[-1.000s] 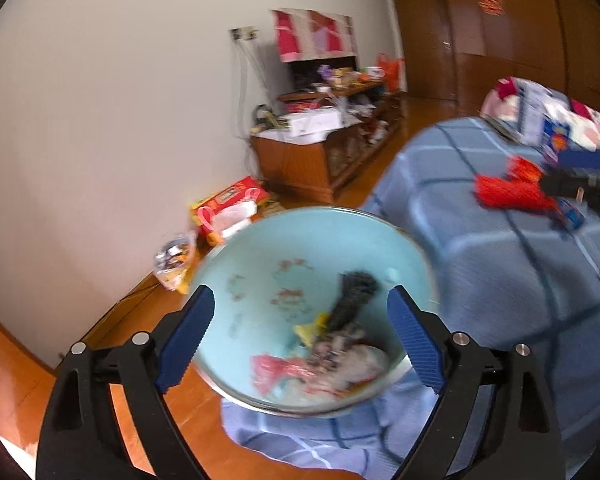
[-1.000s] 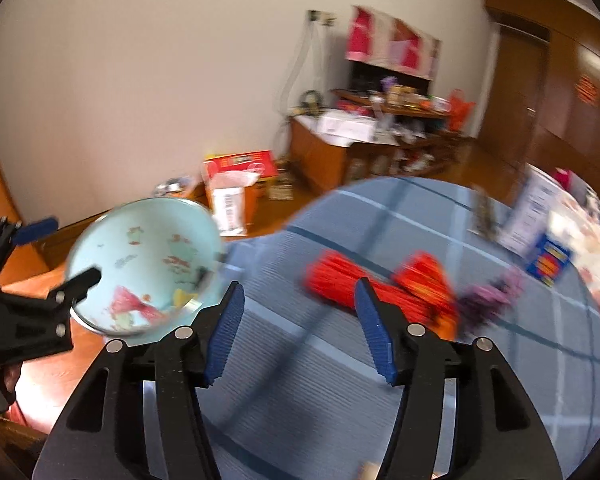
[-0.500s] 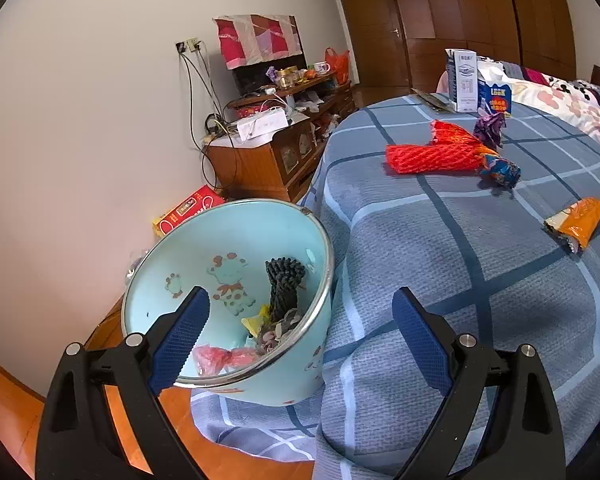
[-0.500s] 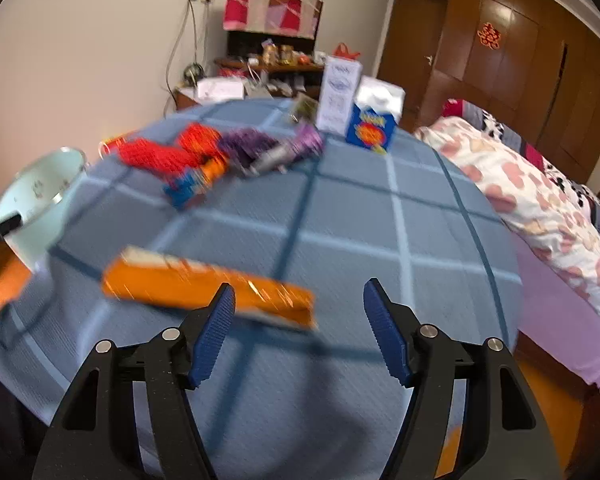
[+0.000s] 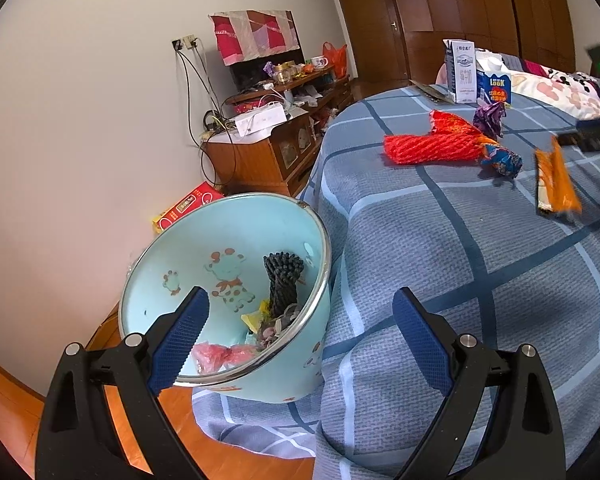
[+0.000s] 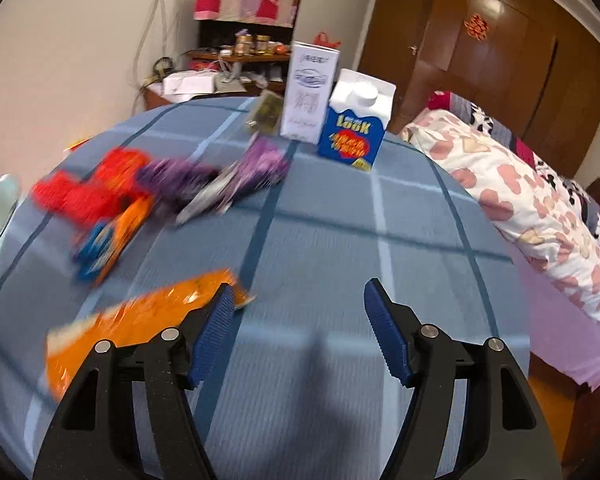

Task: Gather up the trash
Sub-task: 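Move both open grippers back over the table toward the remaining trash, then grasp the orange candy wrapper with the right gripper while the left gripper approaches the red mesh bag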

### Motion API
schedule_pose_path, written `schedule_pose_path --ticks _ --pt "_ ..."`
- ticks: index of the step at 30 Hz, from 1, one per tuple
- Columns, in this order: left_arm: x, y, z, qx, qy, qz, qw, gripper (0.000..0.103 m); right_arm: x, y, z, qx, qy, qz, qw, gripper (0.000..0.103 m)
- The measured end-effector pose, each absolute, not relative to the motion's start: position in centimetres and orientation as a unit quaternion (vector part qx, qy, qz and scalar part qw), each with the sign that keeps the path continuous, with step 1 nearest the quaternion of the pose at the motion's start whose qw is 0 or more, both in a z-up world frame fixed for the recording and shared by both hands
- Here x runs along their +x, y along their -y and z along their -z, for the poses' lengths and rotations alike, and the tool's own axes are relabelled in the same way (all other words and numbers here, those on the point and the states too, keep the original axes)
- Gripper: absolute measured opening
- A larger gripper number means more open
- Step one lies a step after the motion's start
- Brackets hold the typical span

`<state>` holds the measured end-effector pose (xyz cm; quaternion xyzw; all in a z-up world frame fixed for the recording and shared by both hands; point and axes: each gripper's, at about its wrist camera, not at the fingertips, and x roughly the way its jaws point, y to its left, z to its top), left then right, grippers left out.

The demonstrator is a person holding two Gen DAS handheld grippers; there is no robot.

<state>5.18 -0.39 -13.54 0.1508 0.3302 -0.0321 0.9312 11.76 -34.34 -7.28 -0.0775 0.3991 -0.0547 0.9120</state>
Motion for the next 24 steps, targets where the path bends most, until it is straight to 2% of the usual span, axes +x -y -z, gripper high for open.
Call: schedule_pose_path --ticks 6,9,14,24 --pt "5.5 -0.2 13.3 0.143 -0.327 0.024 0.934 0.091 10.5 34.5 5.7 -0.027 -0.393 0.072 0.916 0.068" --pt "5.8 -0.5 13.4 0.138 -0.331 0.023 0.933 0.091 8.6 32.9 5.0 0.012 -0.395 0.054 0.917 0.078" --pt "6.7 -0.8 13.2 0.140 -0.323 0.015 0.936 0.092 8.3 27.9 5.8 -0.007 -0.423 0.016 0.906 0.084" --pt "7.2 -1.0 13.3 0.141 -0.327 0.018 0.934 0.092 8.6 26.4 9.1 -0.025 -0.478 0.000 0.878 0.084"
